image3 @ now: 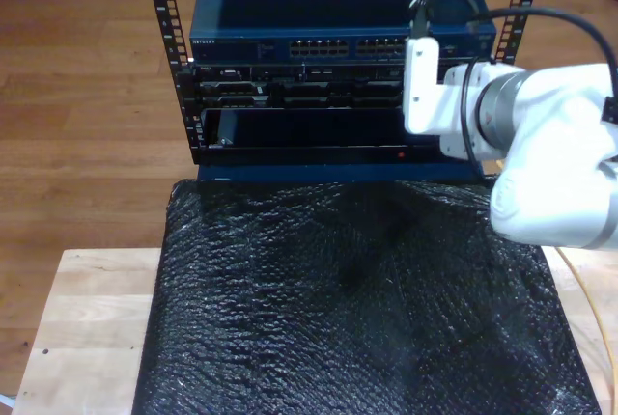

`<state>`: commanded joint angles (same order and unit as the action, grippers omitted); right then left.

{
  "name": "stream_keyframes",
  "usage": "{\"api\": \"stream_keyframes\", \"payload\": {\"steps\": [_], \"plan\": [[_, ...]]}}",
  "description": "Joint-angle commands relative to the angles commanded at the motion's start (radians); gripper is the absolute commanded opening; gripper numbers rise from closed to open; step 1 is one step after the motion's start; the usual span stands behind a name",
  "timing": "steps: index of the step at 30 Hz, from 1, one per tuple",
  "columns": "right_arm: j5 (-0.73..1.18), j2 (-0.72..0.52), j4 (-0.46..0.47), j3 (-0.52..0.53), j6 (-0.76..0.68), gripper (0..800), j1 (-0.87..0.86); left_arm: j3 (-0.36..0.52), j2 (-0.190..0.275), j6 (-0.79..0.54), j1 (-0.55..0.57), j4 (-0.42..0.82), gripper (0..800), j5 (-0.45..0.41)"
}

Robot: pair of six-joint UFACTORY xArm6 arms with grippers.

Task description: Grab the cable and plug it in

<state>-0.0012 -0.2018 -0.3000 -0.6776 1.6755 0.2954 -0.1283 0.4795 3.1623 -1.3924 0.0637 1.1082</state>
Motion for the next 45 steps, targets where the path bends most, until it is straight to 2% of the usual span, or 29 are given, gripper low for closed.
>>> {"api": "stream_keyframes", "payload": {"steps": [11, 24, 29, 39, 45], "plan": [[-0.021, -0.014, 0.021, 0.038, 0.002, 0, 0.0, 0.0, 0.0, 0.0, 0.0, 0.0, 800, 0.0], [-0.107, -0.008, 0.17, 0.049, -0.003, 0, 0.0, 0.0, 0.0, 0.0, 0.0, 0.0, 800, 0.0], [-0.11, 0.002, 0.259, 0.055, -0.005, 0, 0.002, 0.0, 0.0, 0.0, 0.0, 0.0, 800, 0.0], [-0.272, 0.078, 0.262, 0.034, -0.005, 0, 0.0, 0.0, 0.0, 0.0, 0.0, 0.0, 800, 0.0], [-0.282, 0.109, 0.262, 0.008, -0.006, 0, -0.002, 0.0, 0.0, 0.0, 0.0, 0.0, 800, 0.0]]}}
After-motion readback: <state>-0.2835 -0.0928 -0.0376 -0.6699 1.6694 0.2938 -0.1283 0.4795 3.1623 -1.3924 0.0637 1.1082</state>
